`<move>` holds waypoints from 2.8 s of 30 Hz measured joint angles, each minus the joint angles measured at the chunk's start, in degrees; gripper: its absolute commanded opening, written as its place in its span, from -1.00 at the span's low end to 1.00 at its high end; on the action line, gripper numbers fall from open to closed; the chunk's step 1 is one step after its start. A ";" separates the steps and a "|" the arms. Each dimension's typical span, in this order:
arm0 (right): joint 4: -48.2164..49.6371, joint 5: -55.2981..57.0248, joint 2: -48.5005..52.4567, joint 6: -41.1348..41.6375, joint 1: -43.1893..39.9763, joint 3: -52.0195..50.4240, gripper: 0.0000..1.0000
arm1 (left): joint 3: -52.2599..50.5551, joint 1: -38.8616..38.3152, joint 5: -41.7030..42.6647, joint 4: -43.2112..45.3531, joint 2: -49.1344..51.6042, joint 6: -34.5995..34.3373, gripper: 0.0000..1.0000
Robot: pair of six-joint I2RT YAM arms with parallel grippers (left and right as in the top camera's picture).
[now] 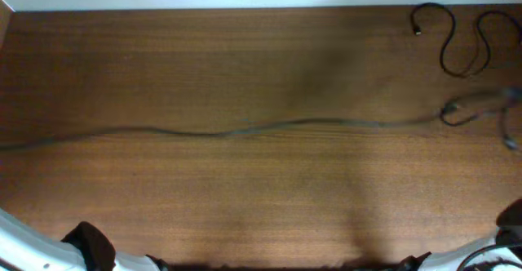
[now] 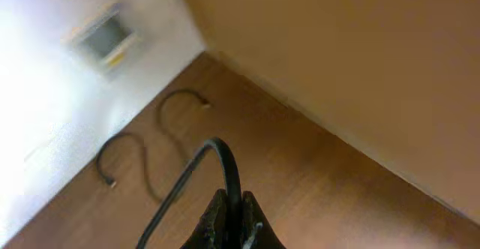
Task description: Untangle cables
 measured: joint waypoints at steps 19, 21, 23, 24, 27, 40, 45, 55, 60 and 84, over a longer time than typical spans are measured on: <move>-0.68 3.26 3.91 -5.03 4.79 -0.07 -0.92 | 0.00 -13.44 18.36 0.98 -0.04 2.60 -1.00; 1.36 3.23 5.81 -5.03 4.87 -0.02 -0.92 | 0.00 -17.07 18.36 1.01 -0.04 2.62 -1.00; 1.51 3.21 13.00 -4.94 4.87 0.17 -0.92 | 0.00 -19.89 18.36 0.96 -0.04 2.62 -1.00; 1.60 3.21 14.93 -4.94 4.87 0.11 -0.92 | 0.00 -21.20 18.36 -0.13 -0.04 2.62 -1.00; 3.93 3.28 19.12 -5.42 4.70 -0.09 -0.92 | 0.00 -22.75 18.40 -1.84 -0.04 2.62 -1.00; 5.40 -3.63 20.94 -3.87 -0.33 0.33 -0.92 | 0.00 -28.96 18.40 -2.82 -0.09 2.62 -1.00; 8.33 3.06 28.09 -4.28 7.30 0.33 -0.92 | 0.00 -31.04 18.38 -3.32 -0.09 2.62 -1.00; 13.05 -0.85 34.23 -4.76 0.42 -12.11 0.94 | 0.00 -31.04 18.38 -3.76 -0.09 2.62 -1.00; 8.11 -6.80 26.05 -6.62 2.64 -5.95 0.95 | 0.00 -31.04 18.38 -4.55 -0.09 2.62 -1.00; -11.43 -3.93 6.58 -23.58 28.24 -1.57 0.89 | -0.07 -82.16 30.95 18.25 36.04 6.43 -1.00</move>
